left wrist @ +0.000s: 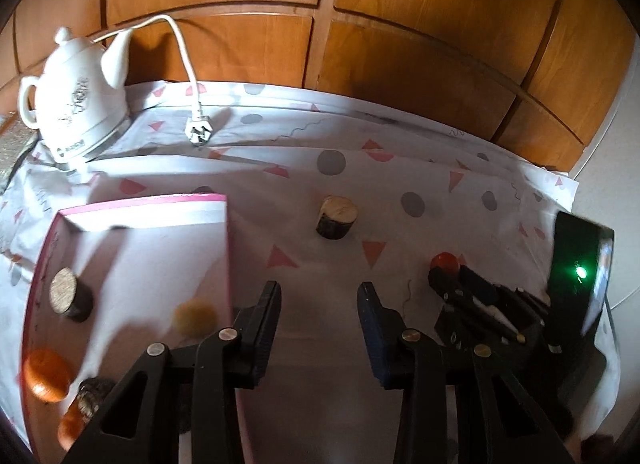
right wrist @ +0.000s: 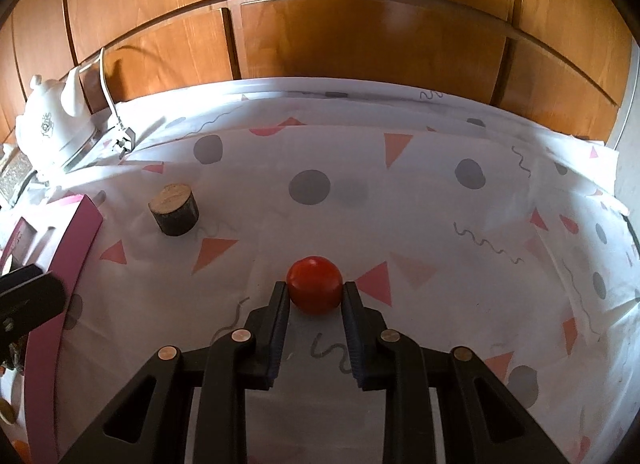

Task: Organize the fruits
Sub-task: 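Grasp the second wooden log piece with the left tool and lift it, then carry the log piece over the tray with the left tool while the right tool holds the tomato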

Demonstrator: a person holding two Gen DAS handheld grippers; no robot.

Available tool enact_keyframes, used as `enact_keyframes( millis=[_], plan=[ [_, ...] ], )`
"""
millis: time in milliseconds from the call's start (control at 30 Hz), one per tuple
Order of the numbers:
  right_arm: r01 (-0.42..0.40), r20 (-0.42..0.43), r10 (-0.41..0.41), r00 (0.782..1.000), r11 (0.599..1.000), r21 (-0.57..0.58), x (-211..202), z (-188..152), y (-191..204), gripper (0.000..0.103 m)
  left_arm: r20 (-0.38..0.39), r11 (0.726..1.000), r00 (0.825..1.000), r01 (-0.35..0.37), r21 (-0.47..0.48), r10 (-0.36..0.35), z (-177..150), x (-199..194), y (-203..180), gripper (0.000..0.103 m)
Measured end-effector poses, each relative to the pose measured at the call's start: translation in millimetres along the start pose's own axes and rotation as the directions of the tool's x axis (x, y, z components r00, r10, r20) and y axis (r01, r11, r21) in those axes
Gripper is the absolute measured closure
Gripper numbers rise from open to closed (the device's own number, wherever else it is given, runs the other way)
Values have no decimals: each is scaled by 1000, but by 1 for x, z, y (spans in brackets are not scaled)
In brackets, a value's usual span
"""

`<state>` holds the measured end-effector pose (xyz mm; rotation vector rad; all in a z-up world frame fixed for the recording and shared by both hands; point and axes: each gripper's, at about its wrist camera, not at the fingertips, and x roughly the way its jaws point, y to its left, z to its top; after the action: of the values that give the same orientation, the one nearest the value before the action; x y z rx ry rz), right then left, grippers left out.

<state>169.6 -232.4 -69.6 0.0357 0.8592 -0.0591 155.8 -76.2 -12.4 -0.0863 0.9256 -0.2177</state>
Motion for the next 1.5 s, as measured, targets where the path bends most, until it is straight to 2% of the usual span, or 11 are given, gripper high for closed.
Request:
enact_keyframes(
  millis=[300, 467, 733, 800, 833, 1067, 1300, 1500],
  plan=[
    [-40, -13, 40, 999, 999, 23, 6, 0, -4, 76, -39, 999, 999, -2, 32, 4, 25, 41, -16, 63],
    [-31, -11, 31, 999, 999, 18, 6, -1, -4, 75, -38, 996, 999, -30, 89, 34, 36, 61, -27, 63],
    [-17, -11, 17, 1000, 1000, 8, 7, -1, -2, 75, -57, 994, 996, -64, 93, 69, 52, 96, -29, 63],
    [-16, -10, 17, 1000, 1000, 8, 6, -2, -2, 75, -63, 994, 995, -69, 86, 75, 52, 105, -26, 67],
    [-17, -9, 17, 1000, 1000, 9, 6, -2, -2, 75, -40, 993, 996, -77, 89, 80, 51, 105, -26, 69],
    [-13, -8, 13, 1000, 1000, 5, 7, -2, -1, 75, 22, 992, 997, -72, 108, 70, 43, 102, -24, 70],
    [-17, -21, 17, 1000, 1000, 2, 6, 0, -1, 75, -7, 996, 996, -85, 37, 86, 37, 90, -16, 70],
    [-28, -48, 26, 999, 999, -23, 5, 3, -3, 76, -44, 997, 996, -73, 36, 75, 23, 76, -19, 71]
  ],
)
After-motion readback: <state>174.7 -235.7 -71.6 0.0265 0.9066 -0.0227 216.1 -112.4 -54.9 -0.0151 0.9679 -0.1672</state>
